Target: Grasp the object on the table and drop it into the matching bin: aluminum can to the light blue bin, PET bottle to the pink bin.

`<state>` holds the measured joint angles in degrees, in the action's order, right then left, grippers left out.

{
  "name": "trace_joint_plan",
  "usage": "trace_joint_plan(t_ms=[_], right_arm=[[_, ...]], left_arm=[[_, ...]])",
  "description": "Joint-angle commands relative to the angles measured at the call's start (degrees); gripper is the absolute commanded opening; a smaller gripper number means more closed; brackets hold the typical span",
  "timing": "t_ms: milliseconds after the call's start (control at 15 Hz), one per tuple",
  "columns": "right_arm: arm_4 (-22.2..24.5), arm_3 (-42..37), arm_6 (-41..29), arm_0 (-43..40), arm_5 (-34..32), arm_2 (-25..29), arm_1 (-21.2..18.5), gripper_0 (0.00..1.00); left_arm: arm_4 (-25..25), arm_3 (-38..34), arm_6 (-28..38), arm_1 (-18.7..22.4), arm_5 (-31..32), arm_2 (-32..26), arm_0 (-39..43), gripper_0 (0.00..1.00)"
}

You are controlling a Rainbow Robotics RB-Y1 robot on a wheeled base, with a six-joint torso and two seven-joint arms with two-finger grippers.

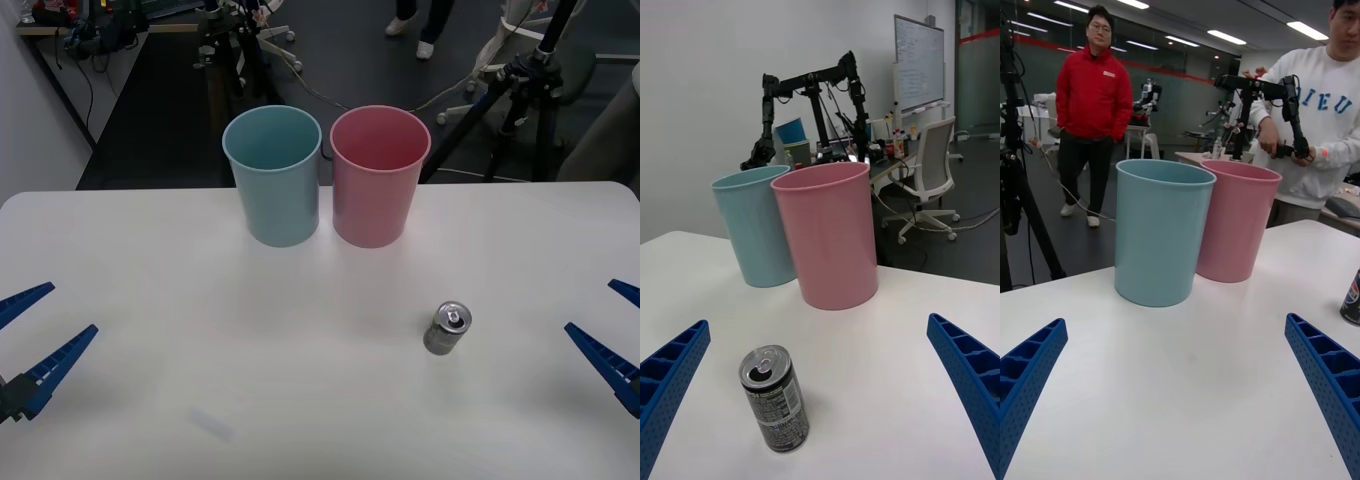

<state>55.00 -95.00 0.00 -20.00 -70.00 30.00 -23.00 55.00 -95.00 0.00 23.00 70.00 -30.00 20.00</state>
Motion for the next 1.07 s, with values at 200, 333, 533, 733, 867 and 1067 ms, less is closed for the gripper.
trace_joint_plan(t_ms=[200,333,533,733,867,1067], right_arm=[[0.5,0.2,-0.3,-1.4,0.0,-0.6,2.6,1.0],[0.5,0.1,0.0,-1.4,0.1,-0.7,2.6,1.0],[0.2,0.1,1.1,-2.8,0.5,-1.8,2.6,1.0],[-1.1,0.3,7.3,-5.3,2.2,-3.5,2.6,1.0],[-2.8,2.0,12.4,-6.5,3.0,-5.0,2.6,1.0],[-4.2,7.1,19.8,-6.0,2.4,-7.2,2.6,1.0]], left_arm=[[0.0,0.0,0.0,0.0,0.0,0.0,0.0,1.0],[0.0,0.0,0.0,0.0,0.0,0.0,0.0,1.0],[0.0,0.0,0.0,0.0,0.0,0.0,0.0,1.0],[0.0,0.0,0.0,0.0,0.0,0.0,0.0,1.0],[0.0,0.0,0.0,0.0,0.0,0.0,0.0,1.0],[0.0,0.0,0.0,0.0,0.0,0.0,0.0,1.0]])
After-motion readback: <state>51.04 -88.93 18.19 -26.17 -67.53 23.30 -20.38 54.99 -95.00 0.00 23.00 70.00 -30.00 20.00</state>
